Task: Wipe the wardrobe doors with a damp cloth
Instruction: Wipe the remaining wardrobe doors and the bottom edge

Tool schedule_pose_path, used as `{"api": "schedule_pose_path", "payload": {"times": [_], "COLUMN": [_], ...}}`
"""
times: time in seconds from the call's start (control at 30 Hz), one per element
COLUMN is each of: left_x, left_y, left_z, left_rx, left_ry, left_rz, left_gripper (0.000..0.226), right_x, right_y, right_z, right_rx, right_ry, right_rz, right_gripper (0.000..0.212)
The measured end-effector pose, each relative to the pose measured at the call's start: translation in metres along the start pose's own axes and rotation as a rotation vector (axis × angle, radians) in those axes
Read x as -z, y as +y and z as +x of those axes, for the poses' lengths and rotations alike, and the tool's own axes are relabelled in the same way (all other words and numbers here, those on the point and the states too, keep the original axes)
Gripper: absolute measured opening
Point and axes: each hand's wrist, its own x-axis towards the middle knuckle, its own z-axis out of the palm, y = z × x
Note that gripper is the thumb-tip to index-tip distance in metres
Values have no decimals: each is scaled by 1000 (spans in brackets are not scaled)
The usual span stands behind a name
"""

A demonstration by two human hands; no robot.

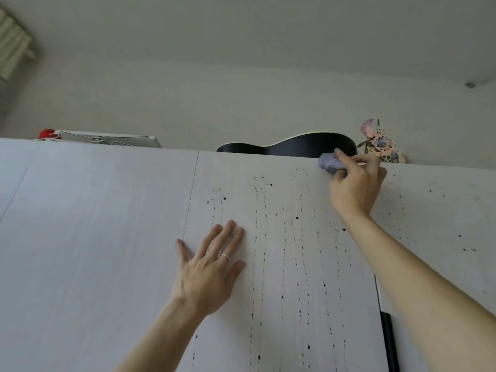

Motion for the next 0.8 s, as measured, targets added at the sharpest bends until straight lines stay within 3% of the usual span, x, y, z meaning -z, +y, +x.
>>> {"api": "schedule_pose_path", "payload": {"times": [0.07, 0.13, 0.3, 0.37, 0.5, 0.57, 0.7, 0.8], "left_x": [-2, -3, -5, -6, -8, -4, 7, 16], "left_y": [-2, -3, -7, -7, -6, -5, -4, -6], "left_z": [0, 1, 3, 2, 2, 2, 4, 3], "left_rx": [10, 4, -17, -20, -37, -34, -62, -77], "left_ry": [24, 47, 70, 71, 65, 29, -79, -152], "left_rz": [-14, -16, -28, -30, -29, -55, -135, -122], "left_gripper": [62, 62, 61, 60, 60, 60, 63, 69], "right_x": [-20, -36, -57, -60, -65, -72, -77, -69], "right_y": [-3, -14, -26, -19, -35, -50, -50, -48], "right_z": [-14, -41, -74, -55, -32, -47, -67, -46], "right_rx": [-105, -70, 394, 322, -113, -73, 342, 168], "right_ry": [-129, -193, -314, -283, -123, -173, -373, -338], "right_rz": [-92, -134, -35, -49, -18, 1, 17, -22], "right_gripper": [47, 52, 38, 39, 42, 43, 42, 42]}}
